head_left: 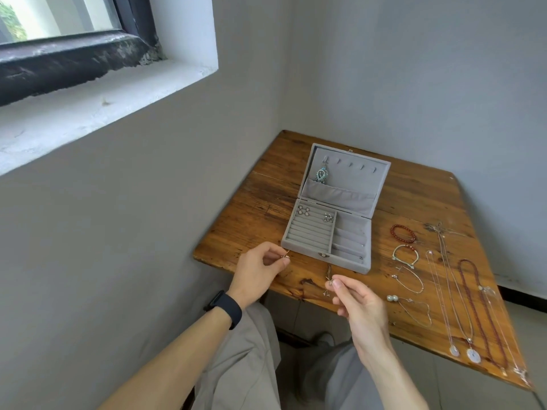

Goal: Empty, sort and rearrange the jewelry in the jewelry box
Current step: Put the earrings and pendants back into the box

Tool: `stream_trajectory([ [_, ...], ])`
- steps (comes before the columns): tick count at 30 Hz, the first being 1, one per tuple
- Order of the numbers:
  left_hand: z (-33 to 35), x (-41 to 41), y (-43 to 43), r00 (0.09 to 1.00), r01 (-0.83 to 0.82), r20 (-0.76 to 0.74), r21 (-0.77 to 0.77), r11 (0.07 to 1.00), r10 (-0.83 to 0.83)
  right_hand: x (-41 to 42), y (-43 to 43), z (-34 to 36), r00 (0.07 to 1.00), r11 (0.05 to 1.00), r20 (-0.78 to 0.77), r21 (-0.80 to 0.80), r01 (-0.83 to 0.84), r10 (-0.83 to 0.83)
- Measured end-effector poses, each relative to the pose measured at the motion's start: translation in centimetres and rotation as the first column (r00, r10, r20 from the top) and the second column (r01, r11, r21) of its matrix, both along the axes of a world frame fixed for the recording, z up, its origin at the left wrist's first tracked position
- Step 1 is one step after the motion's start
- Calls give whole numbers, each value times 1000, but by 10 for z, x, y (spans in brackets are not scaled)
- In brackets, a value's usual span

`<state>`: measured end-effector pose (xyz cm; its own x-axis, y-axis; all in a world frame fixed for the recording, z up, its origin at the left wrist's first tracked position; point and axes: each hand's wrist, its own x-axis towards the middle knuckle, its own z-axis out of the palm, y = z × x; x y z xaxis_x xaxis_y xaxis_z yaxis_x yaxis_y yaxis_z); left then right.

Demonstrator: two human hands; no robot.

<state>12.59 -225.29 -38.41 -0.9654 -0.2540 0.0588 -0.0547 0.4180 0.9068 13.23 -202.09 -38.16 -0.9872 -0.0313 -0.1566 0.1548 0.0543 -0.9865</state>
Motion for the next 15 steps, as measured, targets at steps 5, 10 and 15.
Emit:
stream_trajectory([
  [5, 8, -27, -18, 993, -116, 11, 93, 989, 116, -13, 2, 8, 998, 997, -58, 73, -7, 11],
  [10, -3, -45, -32, 961, -275, 101, 258, 926, 257, -59, 3, 28, 989, 971, -136, 235, -30, 63],
  [15, -11, -47, -30, 973, -230, 69, 226, 947, 220, -115, -5, 43, 968, 846, -190, 531, -38, 163],
])
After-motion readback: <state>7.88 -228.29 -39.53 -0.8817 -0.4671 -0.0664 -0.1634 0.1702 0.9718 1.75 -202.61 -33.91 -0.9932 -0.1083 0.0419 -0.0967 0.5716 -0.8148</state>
